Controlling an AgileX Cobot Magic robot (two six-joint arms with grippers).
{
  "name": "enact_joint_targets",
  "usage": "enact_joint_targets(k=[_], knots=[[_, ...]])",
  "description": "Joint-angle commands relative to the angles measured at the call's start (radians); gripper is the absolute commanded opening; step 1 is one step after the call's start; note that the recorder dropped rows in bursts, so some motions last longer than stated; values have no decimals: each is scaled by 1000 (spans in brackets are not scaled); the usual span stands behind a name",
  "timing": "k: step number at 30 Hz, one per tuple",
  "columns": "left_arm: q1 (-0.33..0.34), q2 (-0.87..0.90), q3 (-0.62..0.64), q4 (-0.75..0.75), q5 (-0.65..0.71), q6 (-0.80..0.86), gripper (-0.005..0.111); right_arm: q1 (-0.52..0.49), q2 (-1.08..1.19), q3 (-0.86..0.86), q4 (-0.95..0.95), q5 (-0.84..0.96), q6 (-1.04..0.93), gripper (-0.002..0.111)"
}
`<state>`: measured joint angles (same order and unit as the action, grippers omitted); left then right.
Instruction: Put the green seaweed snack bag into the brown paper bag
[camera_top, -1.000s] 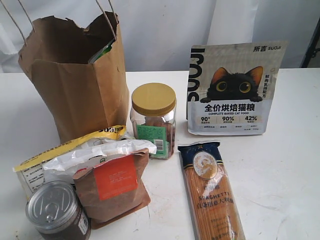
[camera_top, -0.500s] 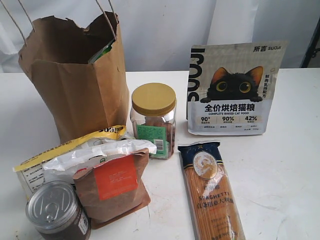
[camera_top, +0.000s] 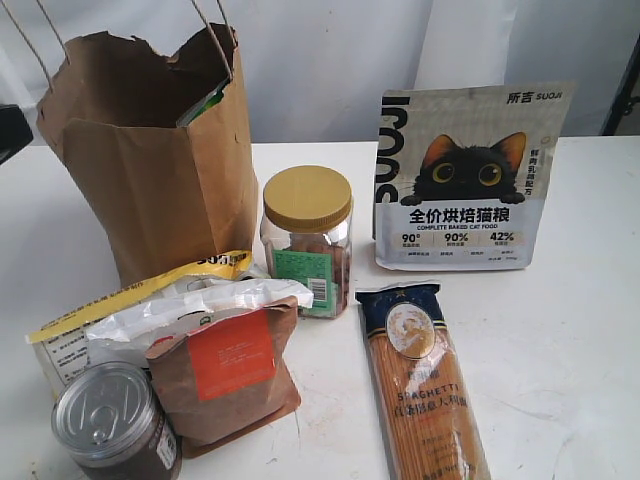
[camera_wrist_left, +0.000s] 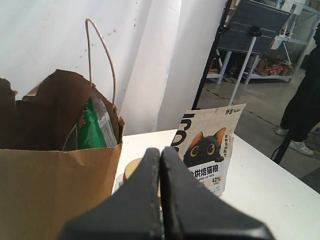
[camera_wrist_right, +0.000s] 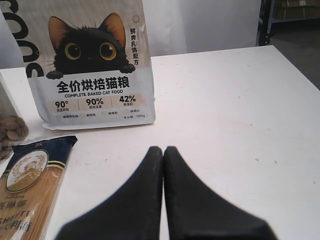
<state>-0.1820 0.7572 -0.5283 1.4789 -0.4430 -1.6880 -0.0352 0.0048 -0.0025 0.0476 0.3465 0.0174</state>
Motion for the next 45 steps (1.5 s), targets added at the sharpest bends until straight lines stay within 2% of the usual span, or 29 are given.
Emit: enact_joint_targets(k=[1, 8, 15, 18, 21, 23, 27, 34, 36, 39, 45], knots=[[3, -2, 4, 3, 5, -1, 1, -6, -5, 2, 2, -2, -4, 0], [3, -2, 4, 3, 5, 45, 1, -6, -5, 2, 2, -2, -4, 0], [3, -12, 6, 3, -2, 10, 1, -6, -5, 2, 2, -2, -4, 0], [3, -64, 53, -47, -5, 5, 1, -6, -5, 2, 2, -2, -4, 0], [3, -137, 166, -320, 29, 274, 1, -6, -5, 2, 2, -2, -4, 0], [3, -182, 207, -426, 91, 393, 1, -6, -5, 2, 2, -2, -4, 0], [3, -223, 241, -629, 230, 608, 1, -6, -5, 2, 2, -2, -4, 0], [3, -334, 256, -1231, 545, 1260, 1, -6, -5, 2, 2, -2, -4, 0], [3, -373, 256, -1309, 589, 1361, 1, -6, -5, 2, 2, -2, -4, 0], [8, -422, 269, -1303, 597, 1383, 1, -6, -5, 2, 2, -2, -4, 0], [116, -549, 360, -1309, 560, 1381, 1, -6, -5, 2, 2, -2, -4, 0]])
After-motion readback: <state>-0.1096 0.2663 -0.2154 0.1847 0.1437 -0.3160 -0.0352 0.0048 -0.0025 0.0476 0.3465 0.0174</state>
